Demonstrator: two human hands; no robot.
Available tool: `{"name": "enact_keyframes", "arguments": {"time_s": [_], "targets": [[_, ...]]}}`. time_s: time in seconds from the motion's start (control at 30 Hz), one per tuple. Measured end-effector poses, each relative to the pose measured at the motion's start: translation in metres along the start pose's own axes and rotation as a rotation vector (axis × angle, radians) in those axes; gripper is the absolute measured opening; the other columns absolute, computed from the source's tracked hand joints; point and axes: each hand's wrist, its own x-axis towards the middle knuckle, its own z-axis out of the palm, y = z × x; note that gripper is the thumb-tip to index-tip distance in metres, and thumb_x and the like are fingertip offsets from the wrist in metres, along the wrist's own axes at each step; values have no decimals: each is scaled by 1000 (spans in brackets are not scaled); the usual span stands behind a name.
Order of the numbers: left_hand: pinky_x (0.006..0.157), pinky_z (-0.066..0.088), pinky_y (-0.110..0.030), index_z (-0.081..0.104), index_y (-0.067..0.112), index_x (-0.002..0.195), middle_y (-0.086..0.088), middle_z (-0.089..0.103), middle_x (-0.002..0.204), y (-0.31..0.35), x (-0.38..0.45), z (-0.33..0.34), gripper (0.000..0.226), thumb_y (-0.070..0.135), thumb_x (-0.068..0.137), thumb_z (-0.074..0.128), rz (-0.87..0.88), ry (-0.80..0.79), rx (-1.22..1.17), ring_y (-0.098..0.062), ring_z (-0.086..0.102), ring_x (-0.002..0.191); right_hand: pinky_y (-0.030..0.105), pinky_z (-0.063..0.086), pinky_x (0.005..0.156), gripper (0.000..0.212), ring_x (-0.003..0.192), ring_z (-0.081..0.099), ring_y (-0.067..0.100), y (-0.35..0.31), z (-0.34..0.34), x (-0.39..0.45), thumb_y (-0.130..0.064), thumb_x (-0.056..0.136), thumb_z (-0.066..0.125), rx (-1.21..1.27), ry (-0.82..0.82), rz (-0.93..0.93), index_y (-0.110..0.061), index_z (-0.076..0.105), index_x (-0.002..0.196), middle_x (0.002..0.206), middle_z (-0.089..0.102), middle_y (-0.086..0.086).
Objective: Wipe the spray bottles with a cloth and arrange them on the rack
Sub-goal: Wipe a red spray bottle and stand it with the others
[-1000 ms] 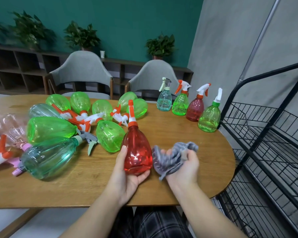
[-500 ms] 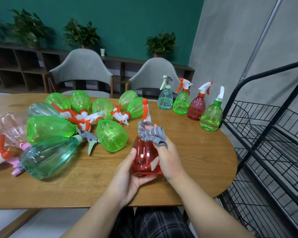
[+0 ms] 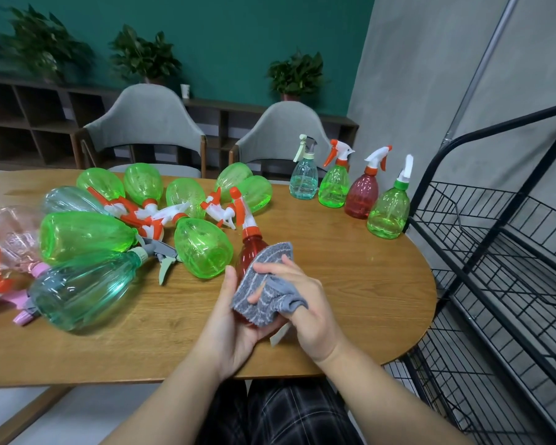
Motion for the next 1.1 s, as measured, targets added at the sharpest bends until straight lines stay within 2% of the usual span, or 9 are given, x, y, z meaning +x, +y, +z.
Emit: {"name": "enact_keyframes", "arguments": {"time_s": [0.13, 0.2, 0.3, 0.47, 0.6, 0.7, 0.8, 0.93, 1.1], "targets": [[86, 58, -42, 61, 6, 129, -24, 63, 126, 0, 1, -1, 93, 66, 60, 78, -19, 3, -27, -31, 66, 110, 33, 33, 109, 50, 95, 67, 18, -1, 3, -3, -44, 80, 51, 26, -4, -19, -2, 74, 94, 96, 73, 12], [79, 60, -44, 61, 5, 129, -25, 63, 126, -1, 2, -2, 107, 56, 41, 94, -11, 8, -37, -32, 68, 105, 31, 44, 96, 48, 78, 66, 22, -3, 3, -6, -46, 78, 57, 127, 15, -3, -1, 74, 78, 77, 71, 16], [77, 61, -45, 64, 5, 123, -21, 68, 119, -2, 4, -3, 103, 53, 37, 95, 44, 6, -25, -28, 72, 95, 31, 50, 71, 28, 59, 61, 22, -19, -4, -2, -33, 54, 62, 612, 267, 343, -6, 68, 60, 59, 64, 14], [68, 62, -40, 59, 11, 126, -21, 69, 117, 0, -1, -4, 97, 57, 47, 90, 40, 8, -23, -30, 71, 93, 44, 48, 86, 32, 93, 63, 29, -23, -24, 22, -32, 99, 40, 1054, 821, 687, -9, 62, 99, 98, 68, 14], [69, 62, -39, 60, 9, 125, -19, 70, 114, -1, -4, -1, 56, 47, 84, 54, 31, -21, 13, -29, 72, 91, 41, 46, 97, 27, 102, 62, 21, -31, -18, 37, -32, 98, 44, 802, 593, 569, -13, 62, 106, 110, 67, 10], [73, 61, -43, 71, 14, 113, -15, 72, 112, -1, -3, 2, 53, 49, 73, 73, 59, -32, 34, -26, 73, 93, 38, 44, 102, 25, 109, 61, 15, -26, -3, 37, -32, 92, 49, 299, 265, 403, -22, 66, 106, 117, 67, 3], [79, 59, -46, 66, 15, 120, -10, 73, 112, -1, -2, 2, 47, 42, 82, 58, 52, 10, 26, -22, 72, 92, 21, 19, 115, 46, 139, 28, 3, -10, 3, 29, -26, 87, 39, -126, 27, 208, -48, 46, 128, 140, 39, -27], [69, 61, -43, 59, 16, 129, -10, 70, 118, 0, -2, 1, 52, 42, 86, 49, 26, 38, 16, -23, 71, 94, 14, 18, 113, 45, 134, 24, -14, -6, -2, 22, -18, 84, 41, -69, 10, 175, -36, 51, 123, 129, 40, -34], [73, 60, -39, 56, 12, 133, -14, 67, 125, 1, -1, 0, 61, 55, 97, 31, 29, 48, -14, -27, 68, 108, 24, 22, 113, 41, 132, 40, -3, -6, 2, 11, -33, 77, 42, -77, -37, 81, -31, 67, 108, 122, 47, -37]]}}
